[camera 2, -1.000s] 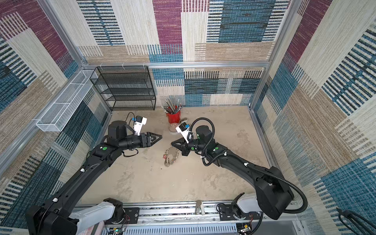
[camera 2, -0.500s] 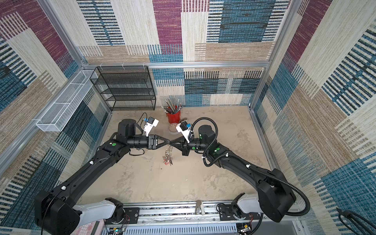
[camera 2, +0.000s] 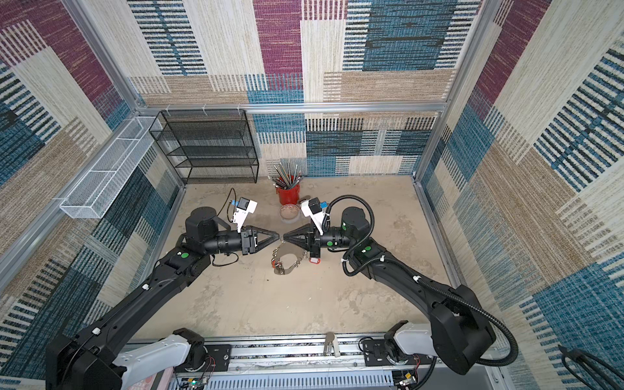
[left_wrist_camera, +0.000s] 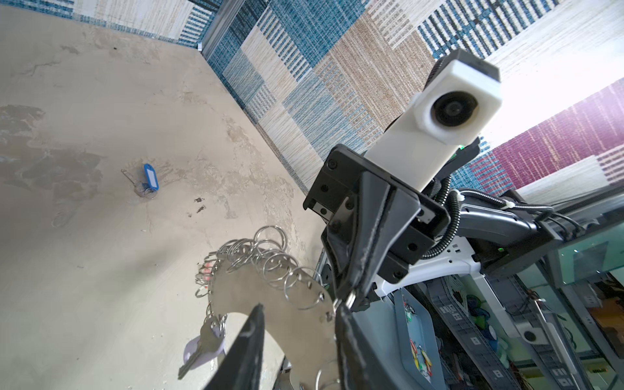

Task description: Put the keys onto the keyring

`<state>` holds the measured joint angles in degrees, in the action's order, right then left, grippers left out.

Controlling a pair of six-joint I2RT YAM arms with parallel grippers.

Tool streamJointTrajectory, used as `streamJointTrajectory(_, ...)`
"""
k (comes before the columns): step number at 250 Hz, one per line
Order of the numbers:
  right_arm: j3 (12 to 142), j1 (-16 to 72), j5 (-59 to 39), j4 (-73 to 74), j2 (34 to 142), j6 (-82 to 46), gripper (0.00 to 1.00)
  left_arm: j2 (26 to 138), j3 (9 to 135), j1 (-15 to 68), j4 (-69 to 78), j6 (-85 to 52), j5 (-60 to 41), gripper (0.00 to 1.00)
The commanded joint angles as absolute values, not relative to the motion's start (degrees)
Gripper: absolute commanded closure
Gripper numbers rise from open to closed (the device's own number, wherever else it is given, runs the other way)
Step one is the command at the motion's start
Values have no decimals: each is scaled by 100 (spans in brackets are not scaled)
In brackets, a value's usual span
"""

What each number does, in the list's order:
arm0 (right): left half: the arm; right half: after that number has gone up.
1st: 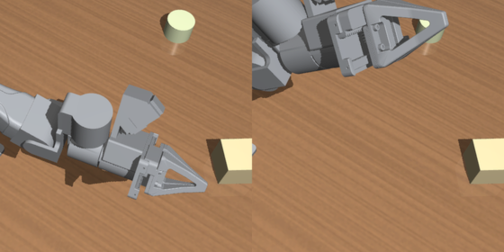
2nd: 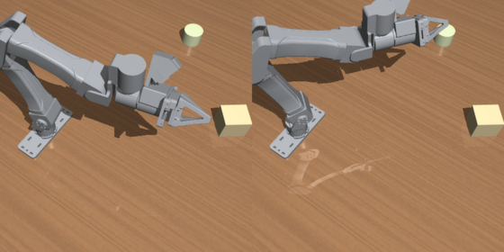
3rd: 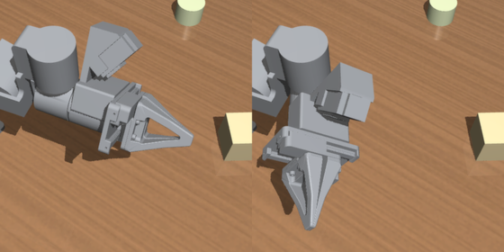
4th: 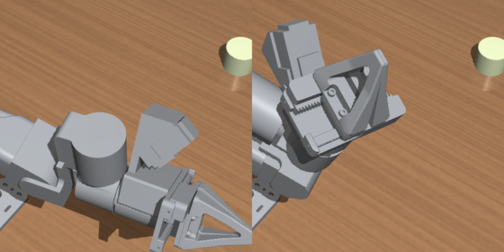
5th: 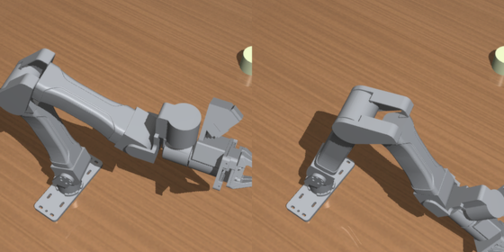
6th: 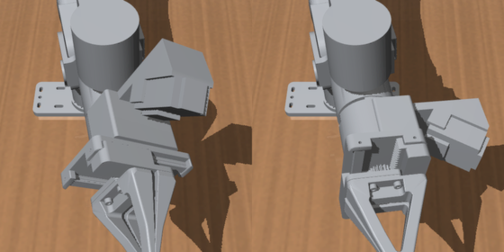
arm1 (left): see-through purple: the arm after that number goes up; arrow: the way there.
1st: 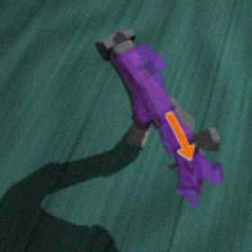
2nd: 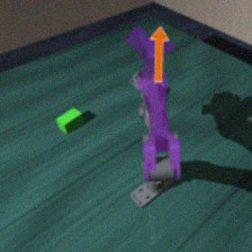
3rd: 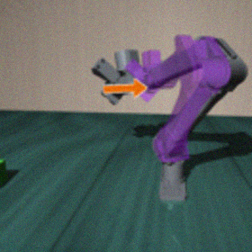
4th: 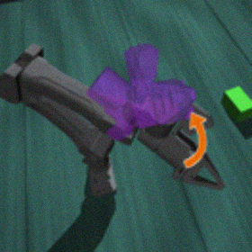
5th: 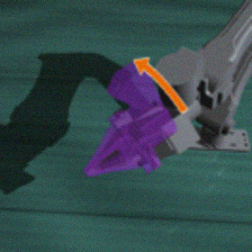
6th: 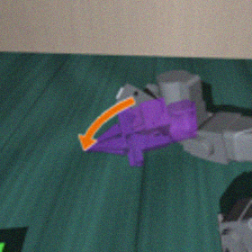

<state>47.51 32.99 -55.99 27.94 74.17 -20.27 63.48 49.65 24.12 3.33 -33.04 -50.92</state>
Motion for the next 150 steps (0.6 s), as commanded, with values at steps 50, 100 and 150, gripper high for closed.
streamJointTrajectory(50,4885,3252,-5890,3277,7359,-2346,100,6326,4750,2417,1792,-3844,-5799,73)
streamJointTrajectory(100,4898,3208,-5933,3488,7405,-2522,100,6301,4670,2419,2025,-3970,-5984,76)
streamJointTrajectory(150,4966,3199,-5976,3524,7467,-2588,100,6345,4684,2485,2133,-4039,-6149,79)
